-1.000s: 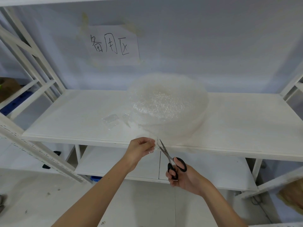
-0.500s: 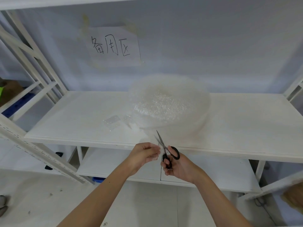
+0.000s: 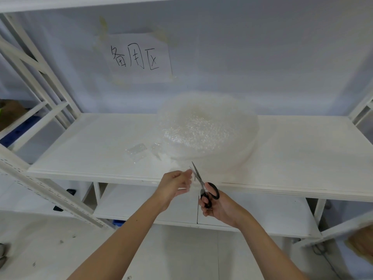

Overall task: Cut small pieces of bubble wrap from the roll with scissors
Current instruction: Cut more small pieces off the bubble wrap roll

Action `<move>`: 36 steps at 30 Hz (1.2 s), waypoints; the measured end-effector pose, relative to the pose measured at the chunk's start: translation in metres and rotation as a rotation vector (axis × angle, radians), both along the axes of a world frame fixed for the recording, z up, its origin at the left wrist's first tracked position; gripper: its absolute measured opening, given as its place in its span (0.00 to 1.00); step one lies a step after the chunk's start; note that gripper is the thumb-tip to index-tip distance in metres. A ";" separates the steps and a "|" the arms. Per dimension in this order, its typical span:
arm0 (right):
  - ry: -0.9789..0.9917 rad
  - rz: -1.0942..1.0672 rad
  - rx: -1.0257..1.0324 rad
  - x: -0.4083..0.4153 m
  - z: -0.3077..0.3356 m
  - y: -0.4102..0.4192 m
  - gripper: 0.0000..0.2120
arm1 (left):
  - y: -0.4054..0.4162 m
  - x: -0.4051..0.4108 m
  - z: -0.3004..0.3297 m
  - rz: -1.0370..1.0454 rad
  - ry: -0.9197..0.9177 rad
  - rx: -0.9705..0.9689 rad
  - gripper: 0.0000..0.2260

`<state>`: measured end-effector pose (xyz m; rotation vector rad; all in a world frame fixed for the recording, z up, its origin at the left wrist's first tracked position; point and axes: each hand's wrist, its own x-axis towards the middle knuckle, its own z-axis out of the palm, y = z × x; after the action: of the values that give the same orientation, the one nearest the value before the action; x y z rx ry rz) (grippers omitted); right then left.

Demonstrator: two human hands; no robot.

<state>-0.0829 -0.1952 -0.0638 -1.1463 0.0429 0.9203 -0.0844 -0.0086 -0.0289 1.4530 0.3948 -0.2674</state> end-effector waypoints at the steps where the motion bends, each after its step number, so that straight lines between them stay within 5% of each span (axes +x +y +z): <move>1: -0.008 0.000 -0.002 0.000 0.000 0.001 0.22 | -0.001 0.001 0.000 0.017 -0.015 0.001 0.12; 36: -0.038 -0.137 -0.028 -0.008 -0.002 0.013 0.20 | -0.002 -0.005 -0.004 -0.017 -0.059 0.030 0.05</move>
<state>-0.0910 -0.1819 -0.0662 -1.1716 0.1019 0.7786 -0.0894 -0.0107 -0.0324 1.4902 0.3403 -0.2325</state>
